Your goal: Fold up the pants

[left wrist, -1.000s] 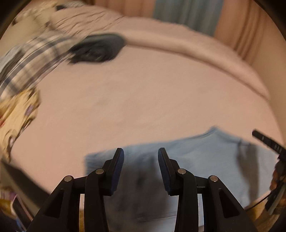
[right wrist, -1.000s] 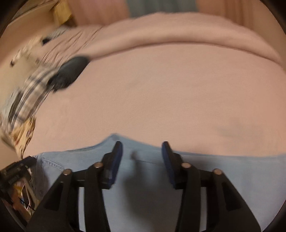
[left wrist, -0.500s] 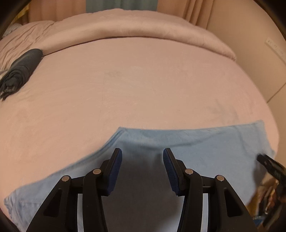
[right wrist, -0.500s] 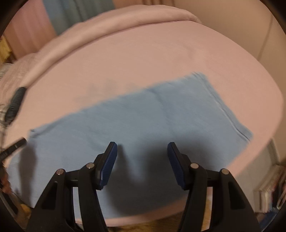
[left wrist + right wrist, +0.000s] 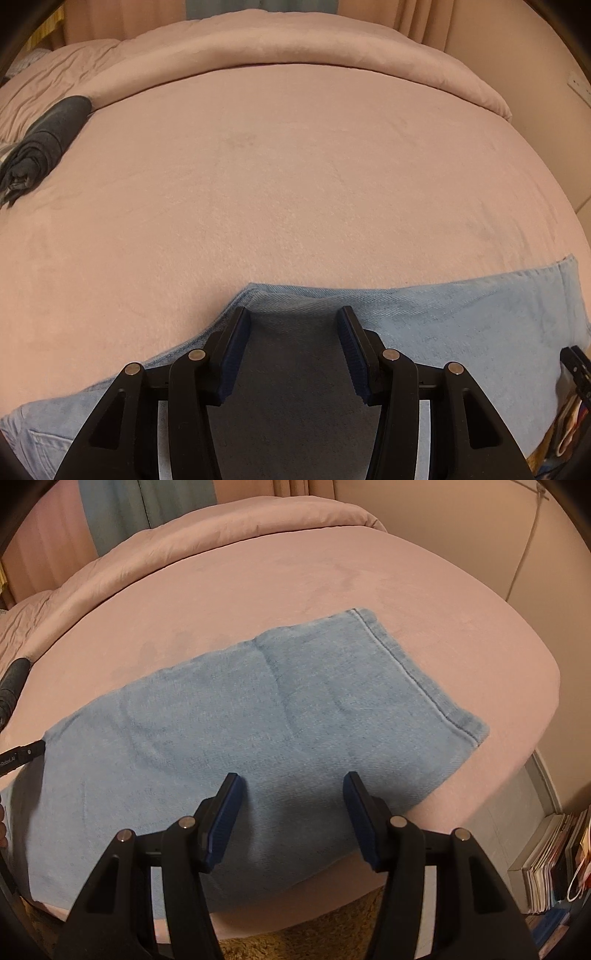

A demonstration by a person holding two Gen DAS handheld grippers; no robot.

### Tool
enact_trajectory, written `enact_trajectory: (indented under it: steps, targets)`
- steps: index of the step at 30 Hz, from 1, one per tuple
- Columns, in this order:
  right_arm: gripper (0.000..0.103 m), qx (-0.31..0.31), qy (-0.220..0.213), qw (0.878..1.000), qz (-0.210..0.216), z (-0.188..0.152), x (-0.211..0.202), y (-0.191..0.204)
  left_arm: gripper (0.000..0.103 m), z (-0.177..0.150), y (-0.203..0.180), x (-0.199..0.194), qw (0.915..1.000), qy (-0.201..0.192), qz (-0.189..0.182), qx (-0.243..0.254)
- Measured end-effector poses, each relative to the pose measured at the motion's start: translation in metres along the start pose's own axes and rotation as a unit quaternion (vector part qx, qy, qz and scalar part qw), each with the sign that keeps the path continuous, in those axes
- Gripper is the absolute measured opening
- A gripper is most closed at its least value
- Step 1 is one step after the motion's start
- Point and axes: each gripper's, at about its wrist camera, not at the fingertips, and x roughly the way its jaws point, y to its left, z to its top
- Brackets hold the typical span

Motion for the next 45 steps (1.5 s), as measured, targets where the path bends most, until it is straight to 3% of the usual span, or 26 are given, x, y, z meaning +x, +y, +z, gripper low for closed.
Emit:
enact_trajectory:
  steps: [8, 12, 16, 20, 26, 33, 37, 40, 43, 45]
  targets:
    - [0.055, 0.014, -0.004, 1.000, 0.006, -0.003, -0.005, -0.009, 0.048, 0.007, -0.004, -0.005, 1.0000, 0.005, -0.003, -0.001]
    - [0.056, 0.047, -0.002, 0.999, 0.019, -0.001, -0.015, -0.017, 0.046, 0.004, -0.020, -0.027, 0.9976, 0.009, -0.068, 0.004]
    - [0.057, 0.083, -0.011, 0.996, 0.045, 0.001, -0.028, -0.032, 0.046, -0.007, -0.055, -0.049, 0.9927, -0.002, -0.112, 0.044]
    - [0.063, 0.095, -0.008, 0.995, 0.014, 0.001, -0.033, -0.048, 0.046, -0.023, -0.088, -0.051, 0.9855, 0.015, -0.149, 0.080]
    - [0.066, 0.137, -0.007, 0.990, 0.015, 0.000, -0.032, -0.075, 0.046, -0.041, -0.104, -0.020, 0.9842, 0.068, -0.133, 0.095]
    - [0.070, 0.185, -0.009, 0.980, 0.067, 0.000, -0.019, -0.095, 0.050, -0.048, -0.113, -0.017, 0.9859, 0.054, -0.106, 0.118]
    - [0.071, 0.194, -0.007, 0.977, 0.088, 0.002, -0.008, -0.096, 0.053, -0.049, -0.112, -0.015, 0.9854, 0.052, -0.108, 0.121]
    - [0.065, 0.179, -0.014, 0.980, 0.087, 0.007, -0.004, -0.091, 0.054, -0.046, -0.106, -0.016, 0.9849, 0.051, -0.117, 0.117]
    - [0.037, 0.203, -0.028, 0.975, 0.089, 0.009, 0.002, -0.100, 0.057, -0.049, -0.101, -0.019, 0.9840, 0.045, -0.127, 0.116]
    - [0.011, 0.225, -0.038, 0.968, 0.107, 0.012, 0.006, -0.108, 0.057, -0.047, -0.101, -0.022, 0.9835, 0.045, -0.135, 0.112]
